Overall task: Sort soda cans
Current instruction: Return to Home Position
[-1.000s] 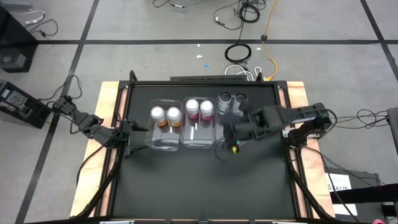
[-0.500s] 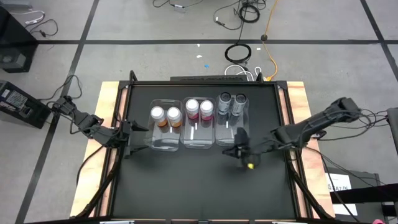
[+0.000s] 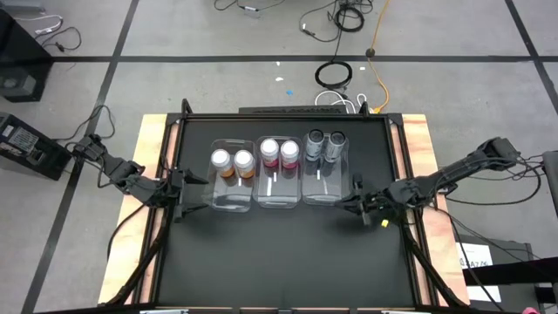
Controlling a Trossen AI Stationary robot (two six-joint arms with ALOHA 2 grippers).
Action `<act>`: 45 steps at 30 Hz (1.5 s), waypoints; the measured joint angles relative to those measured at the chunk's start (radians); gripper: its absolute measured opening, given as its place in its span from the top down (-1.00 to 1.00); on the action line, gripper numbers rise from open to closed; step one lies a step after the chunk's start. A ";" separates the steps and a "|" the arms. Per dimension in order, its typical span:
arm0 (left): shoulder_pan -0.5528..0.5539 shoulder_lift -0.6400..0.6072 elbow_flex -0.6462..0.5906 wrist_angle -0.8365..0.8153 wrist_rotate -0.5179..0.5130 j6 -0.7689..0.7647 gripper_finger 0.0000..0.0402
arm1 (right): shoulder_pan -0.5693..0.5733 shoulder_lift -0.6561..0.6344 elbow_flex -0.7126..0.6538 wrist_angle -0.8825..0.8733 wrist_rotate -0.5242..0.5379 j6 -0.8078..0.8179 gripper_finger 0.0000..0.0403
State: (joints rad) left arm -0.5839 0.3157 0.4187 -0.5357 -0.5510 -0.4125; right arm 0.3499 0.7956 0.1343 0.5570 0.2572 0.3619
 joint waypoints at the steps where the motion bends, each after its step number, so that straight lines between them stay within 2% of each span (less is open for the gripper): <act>1: 0.000 0.000 0.000 0.003 0.000 0.000 -0.91 | -0.010 -0.024 -0.032 0.046 -0.001 -0.003 1.00; 4: 0.000 0.000 0.000 0.006 0.000 0.001 -0.91 | -0.049 -0.090 -0.121 0.143 -0.001 -0.013 1.00; 14: 0.000 0.000 0.000 0.004 0.000 0.002 -0.91 | -0.140 -0.252 -0.120 -0.063 0.003 -0.085 1.00; 21: 0.000 0.000 0.000 0.018 -0.001 0.001 -0.91 | -0.139 -0.384 -0.120 -0.268 0.002 -0.059 1.00; 26: 0.000 0.000 0.000 0.036 -0.001 0.000 -0.91 | -0.139 -0.487 -0.120 -0.349 0.008 -0.084 1.00; 34: 0.000 0.000 0.000 0.036 0.001 0.000 -0.91 | -0.141 -0.664 -0.120 -0.478 0.133 -0.142 1.00; 42: 0.000 0.000 0.000 0.049 0.045 0.000 -0.91 | -0.165 -0.795 -0.119 -0.482 0.127 -0.269 1.00; 45: 0.000 0.000 0.000 0.056 0.053 -0.001 -0.91 | -0.195 -0.793 -0.119 -0.492 0.062 -0.270 1.00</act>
State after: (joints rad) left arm -0.5842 0.3153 0.4187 -0.4800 -0.4984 -0.4133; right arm 0.1546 0.0028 0.0154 0.0648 0.3191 0.0917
